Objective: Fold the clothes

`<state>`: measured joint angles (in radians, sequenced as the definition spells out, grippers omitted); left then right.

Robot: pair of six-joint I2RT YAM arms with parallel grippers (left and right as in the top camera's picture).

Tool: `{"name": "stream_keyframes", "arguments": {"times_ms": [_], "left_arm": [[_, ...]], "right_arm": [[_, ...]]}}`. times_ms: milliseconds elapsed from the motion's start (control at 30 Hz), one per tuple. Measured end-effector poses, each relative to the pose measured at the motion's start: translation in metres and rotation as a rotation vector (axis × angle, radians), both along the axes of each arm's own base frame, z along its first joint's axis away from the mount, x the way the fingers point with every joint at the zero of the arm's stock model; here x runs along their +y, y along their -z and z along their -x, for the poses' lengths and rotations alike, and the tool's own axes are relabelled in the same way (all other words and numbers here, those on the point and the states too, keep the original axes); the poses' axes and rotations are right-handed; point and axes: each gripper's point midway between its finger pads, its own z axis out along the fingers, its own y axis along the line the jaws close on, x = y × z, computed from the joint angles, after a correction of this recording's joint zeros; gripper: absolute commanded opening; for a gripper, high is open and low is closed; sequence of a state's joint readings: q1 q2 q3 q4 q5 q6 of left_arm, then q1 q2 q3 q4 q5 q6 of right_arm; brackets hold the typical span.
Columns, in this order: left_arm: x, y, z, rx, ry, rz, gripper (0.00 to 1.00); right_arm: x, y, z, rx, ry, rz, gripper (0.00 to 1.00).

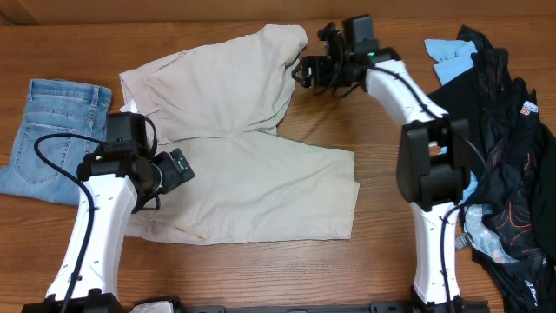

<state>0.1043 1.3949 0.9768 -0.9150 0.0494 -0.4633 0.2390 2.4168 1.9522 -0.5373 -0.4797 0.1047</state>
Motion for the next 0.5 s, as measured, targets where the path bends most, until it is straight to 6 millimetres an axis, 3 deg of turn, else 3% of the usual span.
{"name": "stream_keyframes", "arguments": {"times_ms": [200, 367, 500], "left_arm": [[0.0, 0.001, 0.003, 0.013, 0.0, 0.002, 1.0], [-0.001, 0.001, 0.005, 0.022, 0.002, 0.002, 1.0], [-0.001, 0.001, 0.006, 0.023, 0.004, 0.002, 1.0]], "right_arm": [[0.02, 0.015, -0.007, -0.05, -0.01, 0.02, 0.75], [0.019, 0.028, -0.013, -0.059, 0.024, 0.059, 0.72], [0.017, 0.031, -0.019, -0.075, 0.039, 0.066, 0.63]]}}
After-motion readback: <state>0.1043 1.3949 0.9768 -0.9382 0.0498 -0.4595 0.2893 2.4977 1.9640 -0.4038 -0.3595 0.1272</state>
